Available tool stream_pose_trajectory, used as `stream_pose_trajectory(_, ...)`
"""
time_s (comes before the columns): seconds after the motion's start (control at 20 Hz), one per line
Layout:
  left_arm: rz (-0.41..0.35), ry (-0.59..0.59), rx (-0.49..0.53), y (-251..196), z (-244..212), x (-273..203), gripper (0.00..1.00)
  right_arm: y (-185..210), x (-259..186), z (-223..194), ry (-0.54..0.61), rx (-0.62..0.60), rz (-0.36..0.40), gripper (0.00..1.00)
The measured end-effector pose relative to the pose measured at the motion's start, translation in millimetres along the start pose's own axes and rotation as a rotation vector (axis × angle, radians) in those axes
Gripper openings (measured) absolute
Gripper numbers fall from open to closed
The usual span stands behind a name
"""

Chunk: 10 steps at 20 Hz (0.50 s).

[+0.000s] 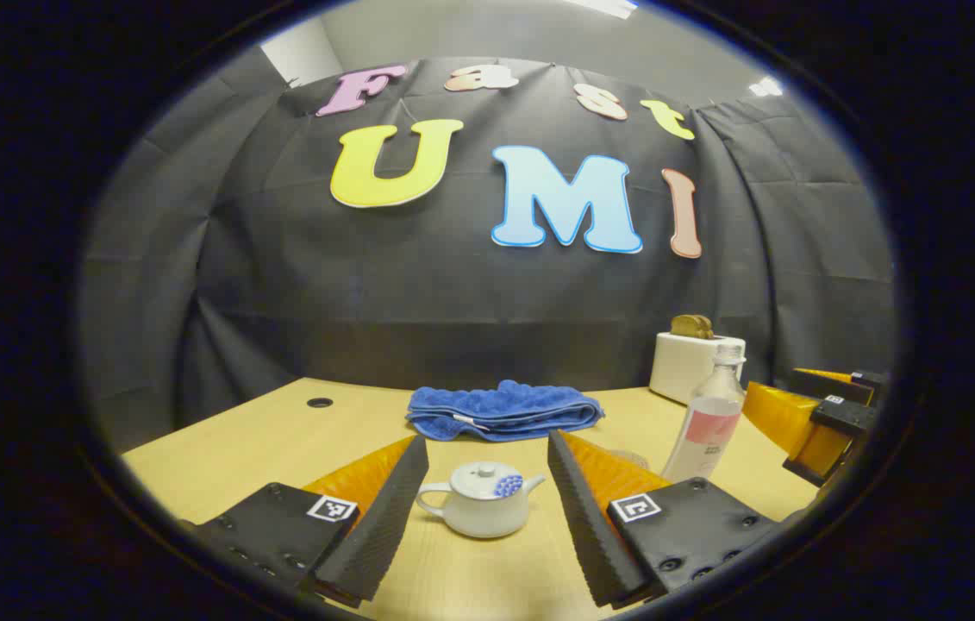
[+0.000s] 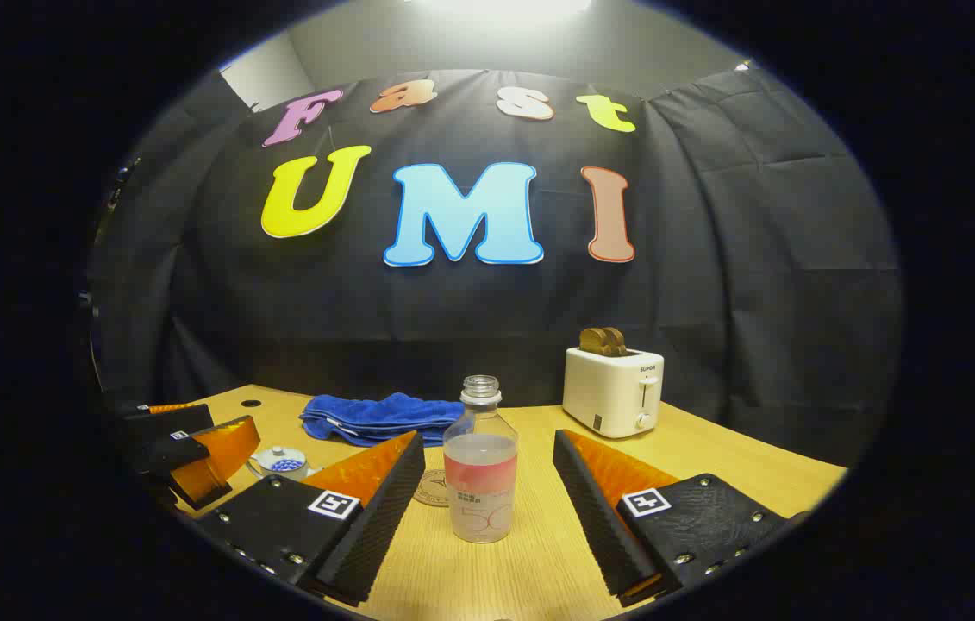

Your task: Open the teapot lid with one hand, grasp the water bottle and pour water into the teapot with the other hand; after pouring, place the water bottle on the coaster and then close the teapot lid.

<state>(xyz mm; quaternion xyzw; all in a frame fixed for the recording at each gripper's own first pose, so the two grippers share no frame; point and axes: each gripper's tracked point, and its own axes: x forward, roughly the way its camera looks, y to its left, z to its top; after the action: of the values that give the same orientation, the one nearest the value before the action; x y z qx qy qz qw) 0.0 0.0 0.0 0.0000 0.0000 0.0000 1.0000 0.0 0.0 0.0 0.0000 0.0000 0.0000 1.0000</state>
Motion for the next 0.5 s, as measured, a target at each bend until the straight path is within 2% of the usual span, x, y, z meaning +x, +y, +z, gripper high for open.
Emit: stream_pose_trajectory(0.5,0.013,0.02,0.011,5.8,-5.7,3.4,0.89,-4.0,3.1,-4.7,0.01,0.005,-0.006,0.95)
